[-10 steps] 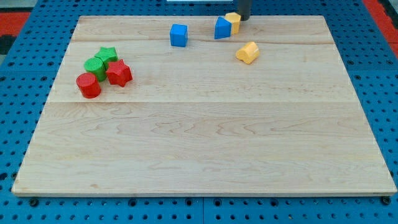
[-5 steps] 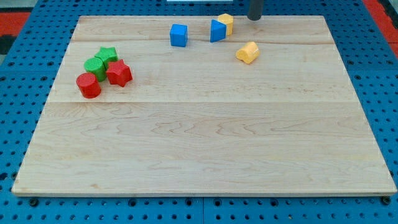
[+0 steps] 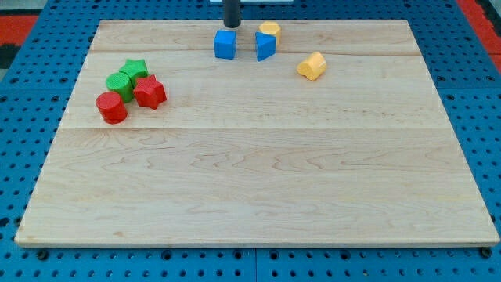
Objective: Push the yellow hexagon and the blue triangle towards blue cube
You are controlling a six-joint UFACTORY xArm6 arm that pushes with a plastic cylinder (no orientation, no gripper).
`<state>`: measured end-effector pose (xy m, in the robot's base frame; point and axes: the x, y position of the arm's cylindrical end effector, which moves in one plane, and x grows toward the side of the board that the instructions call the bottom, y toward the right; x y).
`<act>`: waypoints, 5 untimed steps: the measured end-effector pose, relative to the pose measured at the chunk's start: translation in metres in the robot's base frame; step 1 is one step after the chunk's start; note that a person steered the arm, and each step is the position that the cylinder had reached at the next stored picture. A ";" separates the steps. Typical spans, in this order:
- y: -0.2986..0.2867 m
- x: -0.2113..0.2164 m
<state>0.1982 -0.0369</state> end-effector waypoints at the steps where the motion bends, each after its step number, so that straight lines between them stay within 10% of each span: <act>1: 0.048 0.001; 3: 0.176 0.021; 5: 0.093 -0.004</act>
<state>0.1947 0.0561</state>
